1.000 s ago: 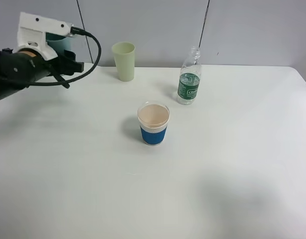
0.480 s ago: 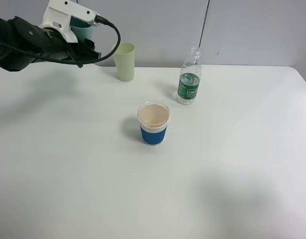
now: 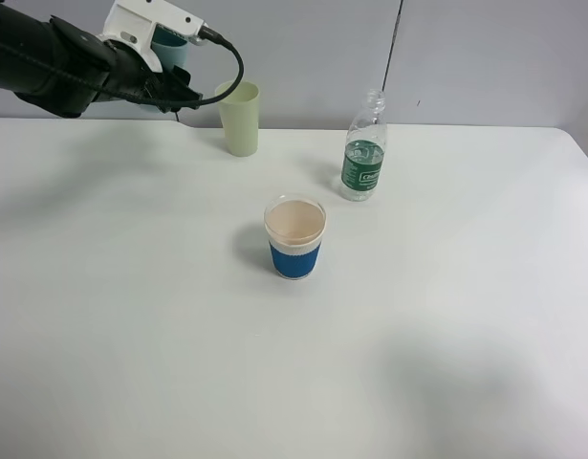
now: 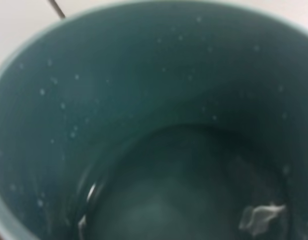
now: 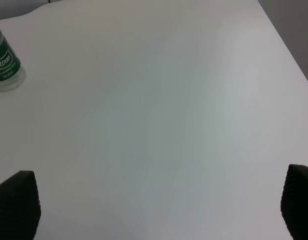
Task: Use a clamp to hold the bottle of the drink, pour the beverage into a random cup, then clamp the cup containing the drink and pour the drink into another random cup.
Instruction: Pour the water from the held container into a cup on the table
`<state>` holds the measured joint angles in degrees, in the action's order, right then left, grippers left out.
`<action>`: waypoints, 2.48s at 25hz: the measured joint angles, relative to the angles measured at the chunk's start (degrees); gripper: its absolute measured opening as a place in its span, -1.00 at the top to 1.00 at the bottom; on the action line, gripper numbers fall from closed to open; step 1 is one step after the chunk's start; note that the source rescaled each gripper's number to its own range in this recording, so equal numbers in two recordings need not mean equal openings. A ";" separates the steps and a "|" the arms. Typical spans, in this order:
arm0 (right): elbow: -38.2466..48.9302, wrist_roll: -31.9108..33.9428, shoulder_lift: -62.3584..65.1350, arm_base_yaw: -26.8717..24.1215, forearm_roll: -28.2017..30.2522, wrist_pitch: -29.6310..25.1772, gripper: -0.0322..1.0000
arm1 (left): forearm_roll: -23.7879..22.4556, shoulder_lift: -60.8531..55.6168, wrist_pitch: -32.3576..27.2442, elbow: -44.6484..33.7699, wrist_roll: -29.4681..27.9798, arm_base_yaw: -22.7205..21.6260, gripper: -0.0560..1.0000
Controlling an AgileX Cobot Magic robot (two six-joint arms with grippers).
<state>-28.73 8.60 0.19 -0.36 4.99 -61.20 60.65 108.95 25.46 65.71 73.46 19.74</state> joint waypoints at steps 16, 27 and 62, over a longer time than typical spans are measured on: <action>0.00 0.00 0.00 0.00 0.00 0.00 -1.00 | 14.87 10.13 6.50 13.06 29.10 1.29 0.87; 0.00 0.00 0.00 0.00 0.00 -0.02 -1.00 | 17.90 15.24 13.88 20.19 42.49 4.57 0.87; 0.00 0.00 0.00 0.00 0.00 -0.02 -1.00 | 8.35 15.71 19.86 21.11 53.07 5.98 0.87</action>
<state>-28.73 8.60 0.19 -0.36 4.99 -61.22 68.99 124.66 45.32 86.82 126.54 25.73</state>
